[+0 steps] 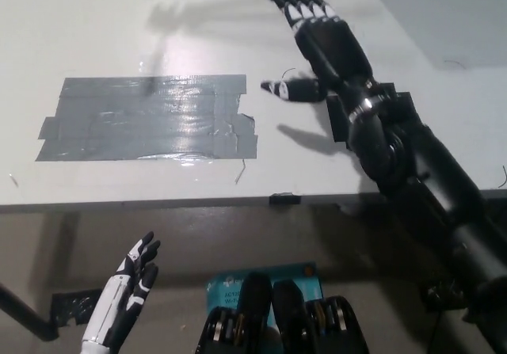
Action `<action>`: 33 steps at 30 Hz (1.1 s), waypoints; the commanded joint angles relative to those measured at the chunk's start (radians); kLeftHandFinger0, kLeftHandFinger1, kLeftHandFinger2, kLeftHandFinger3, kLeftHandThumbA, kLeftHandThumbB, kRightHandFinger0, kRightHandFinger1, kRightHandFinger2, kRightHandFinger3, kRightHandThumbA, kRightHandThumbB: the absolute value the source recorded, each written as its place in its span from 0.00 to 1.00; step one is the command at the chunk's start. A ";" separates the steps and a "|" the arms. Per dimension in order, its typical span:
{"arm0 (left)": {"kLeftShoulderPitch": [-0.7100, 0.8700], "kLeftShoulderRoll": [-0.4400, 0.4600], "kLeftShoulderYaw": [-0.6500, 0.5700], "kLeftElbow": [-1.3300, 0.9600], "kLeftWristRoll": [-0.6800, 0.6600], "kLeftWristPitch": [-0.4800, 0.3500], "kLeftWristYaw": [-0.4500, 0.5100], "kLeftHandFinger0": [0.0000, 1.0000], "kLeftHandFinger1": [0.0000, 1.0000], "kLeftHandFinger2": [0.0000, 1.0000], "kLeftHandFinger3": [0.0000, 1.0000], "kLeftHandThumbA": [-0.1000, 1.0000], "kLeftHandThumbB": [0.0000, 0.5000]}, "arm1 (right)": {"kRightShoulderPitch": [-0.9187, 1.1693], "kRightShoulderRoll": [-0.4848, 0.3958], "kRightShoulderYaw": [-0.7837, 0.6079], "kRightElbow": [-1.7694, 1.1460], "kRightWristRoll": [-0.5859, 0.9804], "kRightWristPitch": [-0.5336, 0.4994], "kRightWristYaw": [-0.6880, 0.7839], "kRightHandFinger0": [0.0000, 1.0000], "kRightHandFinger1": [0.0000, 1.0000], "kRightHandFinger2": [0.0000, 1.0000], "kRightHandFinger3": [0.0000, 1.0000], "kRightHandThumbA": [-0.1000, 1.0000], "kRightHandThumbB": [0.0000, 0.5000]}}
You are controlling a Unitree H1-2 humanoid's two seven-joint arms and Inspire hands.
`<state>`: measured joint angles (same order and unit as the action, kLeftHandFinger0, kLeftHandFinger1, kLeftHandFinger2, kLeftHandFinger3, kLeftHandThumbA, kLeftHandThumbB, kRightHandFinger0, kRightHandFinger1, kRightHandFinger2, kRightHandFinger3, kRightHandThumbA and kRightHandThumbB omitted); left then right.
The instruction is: A tripod is kept on the middle of the desk infront of the robot and the robot grabs one of its legs to pick it up and hands it to a person
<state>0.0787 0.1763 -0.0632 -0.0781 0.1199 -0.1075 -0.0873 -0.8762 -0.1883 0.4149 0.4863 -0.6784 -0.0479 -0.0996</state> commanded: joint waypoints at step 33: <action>-0.053 -0.014 -0.006 0.019 0.001 -0.052 0.006 1.00 1.00 1.00 1.00 1.00 0.38 | 0.905 0.001 -0.161 -0.607 0.601 -0.058 0.156 1.00 1.00 1.00 1.00 1.00 0.76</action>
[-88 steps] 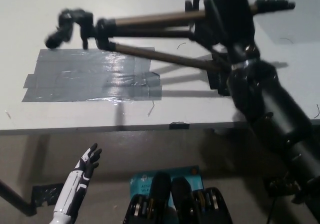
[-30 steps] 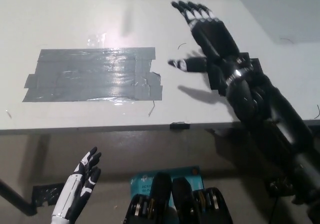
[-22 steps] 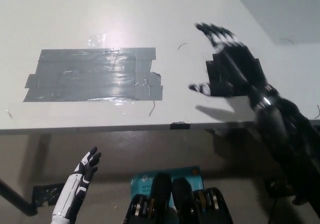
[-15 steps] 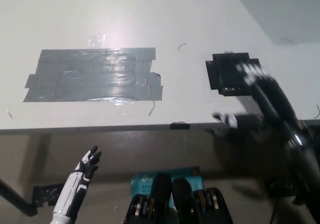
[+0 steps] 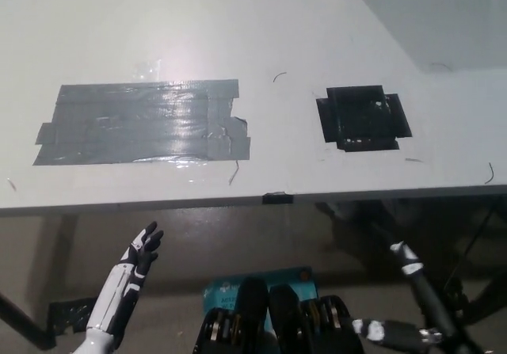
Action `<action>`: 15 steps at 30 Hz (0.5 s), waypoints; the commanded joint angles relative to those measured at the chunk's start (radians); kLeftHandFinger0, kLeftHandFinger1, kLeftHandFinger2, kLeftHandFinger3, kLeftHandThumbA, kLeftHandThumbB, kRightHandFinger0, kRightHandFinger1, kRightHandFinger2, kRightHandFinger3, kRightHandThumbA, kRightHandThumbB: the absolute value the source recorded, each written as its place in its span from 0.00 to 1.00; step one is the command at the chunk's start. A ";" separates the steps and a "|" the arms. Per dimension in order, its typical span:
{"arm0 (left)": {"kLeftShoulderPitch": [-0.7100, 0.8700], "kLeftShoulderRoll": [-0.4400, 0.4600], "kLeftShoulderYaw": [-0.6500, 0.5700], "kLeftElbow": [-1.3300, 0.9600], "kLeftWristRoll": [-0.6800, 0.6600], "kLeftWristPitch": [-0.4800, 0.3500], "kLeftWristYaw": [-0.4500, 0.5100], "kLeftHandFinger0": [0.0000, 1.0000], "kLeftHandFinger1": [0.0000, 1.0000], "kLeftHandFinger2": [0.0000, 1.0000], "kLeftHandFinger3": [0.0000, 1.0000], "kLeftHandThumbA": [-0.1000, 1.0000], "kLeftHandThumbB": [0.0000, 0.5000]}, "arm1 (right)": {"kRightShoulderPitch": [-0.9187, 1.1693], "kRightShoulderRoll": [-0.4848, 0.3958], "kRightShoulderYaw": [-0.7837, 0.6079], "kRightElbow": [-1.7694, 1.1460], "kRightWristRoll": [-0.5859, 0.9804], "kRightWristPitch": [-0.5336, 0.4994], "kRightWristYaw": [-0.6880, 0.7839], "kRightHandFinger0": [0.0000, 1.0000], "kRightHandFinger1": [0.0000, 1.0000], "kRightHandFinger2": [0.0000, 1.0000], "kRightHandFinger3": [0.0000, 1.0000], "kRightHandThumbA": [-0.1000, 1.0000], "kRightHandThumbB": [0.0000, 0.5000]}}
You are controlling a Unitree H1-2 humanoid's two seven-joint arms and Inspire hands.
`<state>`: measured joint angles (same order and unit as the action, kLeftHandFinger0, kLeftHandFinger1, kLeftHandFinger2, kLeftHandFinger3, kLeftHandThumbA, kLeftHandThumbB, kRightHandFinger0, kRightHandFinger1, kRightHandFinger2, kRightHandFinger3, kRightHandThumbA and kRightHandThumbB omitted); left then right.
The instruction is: A tripod is kept on the middle of the desk infront of the robot and the robot grabs one of its legs to pick it up and hands it to a person
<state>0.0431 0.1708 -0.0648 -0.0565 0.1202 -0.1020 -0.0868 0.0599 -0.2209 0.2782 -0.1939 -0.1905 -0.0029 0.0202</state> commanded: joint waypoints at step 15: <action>0.025 -0.012 -0.008 0.008 0.003 -0.077 0.006 1.00 1.00 1.00 1.00 1.00 0.34 | -0.015 0.034 -0.044 0.084 0.149 -0.072 0.116 1.00 1.00 1.00 1.00 1.00 0.68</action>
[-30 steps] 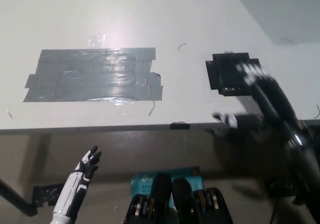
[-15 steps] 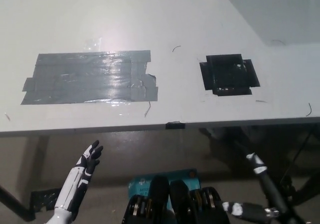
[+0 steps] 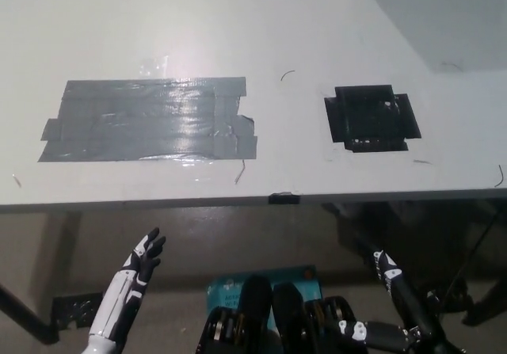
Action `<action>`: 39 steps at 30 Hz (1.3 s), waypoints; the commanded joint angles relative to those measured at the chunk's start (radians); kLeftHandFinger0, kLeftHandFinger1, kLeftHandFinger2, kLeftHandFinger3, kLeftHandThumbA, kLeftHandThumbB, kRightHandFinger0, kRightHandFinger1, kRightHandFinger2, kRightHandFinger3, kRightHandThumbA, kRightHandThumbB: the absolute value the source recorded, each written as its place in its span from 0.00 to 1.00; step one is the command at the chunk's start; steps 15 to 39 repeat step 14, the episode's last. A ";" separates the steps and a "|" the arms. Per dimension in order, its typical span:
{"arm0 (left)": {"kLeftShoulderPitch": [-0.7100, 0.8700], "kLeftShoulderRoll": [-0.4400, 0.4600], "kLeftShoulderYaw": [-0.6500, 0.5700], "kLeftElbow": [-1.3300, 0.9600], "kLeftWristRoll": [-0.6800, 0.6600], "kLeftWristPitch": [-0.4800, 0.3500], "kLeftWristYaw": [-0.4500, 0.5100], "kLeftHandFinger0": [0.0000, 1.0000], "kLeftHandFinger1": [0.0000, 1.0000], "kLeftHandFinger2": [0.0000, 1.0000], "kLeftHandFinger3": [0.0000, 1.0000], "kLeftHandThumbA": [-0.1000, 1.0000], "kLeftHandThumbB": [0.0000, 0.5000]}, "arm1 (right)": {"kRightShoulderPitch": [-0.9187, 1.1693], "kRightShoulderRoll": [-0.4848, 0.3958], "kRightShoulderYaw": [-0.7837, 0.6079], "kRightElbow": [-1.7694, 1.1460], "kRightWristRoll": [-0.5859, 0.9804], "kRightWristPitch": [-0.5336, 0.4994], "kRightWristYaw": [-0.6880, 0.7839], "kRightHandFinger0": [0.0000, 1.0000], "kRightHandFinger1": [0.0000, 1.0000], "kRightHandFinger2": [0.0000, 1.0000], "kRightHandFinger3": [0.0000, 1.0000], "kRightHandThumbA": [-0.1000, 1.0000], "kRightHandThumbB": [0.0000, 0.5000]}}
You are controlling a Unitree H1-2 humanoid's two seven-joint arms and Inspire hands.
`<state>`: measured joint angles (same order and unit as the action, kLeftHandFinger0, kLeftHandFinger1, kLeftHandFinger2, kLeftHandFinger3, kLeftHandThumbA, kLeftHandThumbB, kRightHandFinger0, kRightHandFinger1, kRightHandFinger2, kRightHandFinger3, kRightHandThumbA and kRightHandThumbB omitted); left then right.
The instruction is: A tripod is kept on the middle of the desk infront of the robot and the robot grabs one of its legs to pick it up and hands it to a person
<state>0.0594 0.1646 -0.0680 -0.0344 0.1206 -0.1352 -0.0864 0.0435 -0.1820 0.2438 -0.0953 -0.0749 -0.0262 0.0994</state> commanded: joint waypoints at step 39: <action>0.038 -0.006 -0.009 -0.018 0.003 -0.052 -0.001 1.00 1.00 1.00 1.00 1.00 0.29 | 0.021 0.014 -0.027 -0.025 0.030 -0.029 0.035 1.00 1.00 1.00 1.00 1.00 0.63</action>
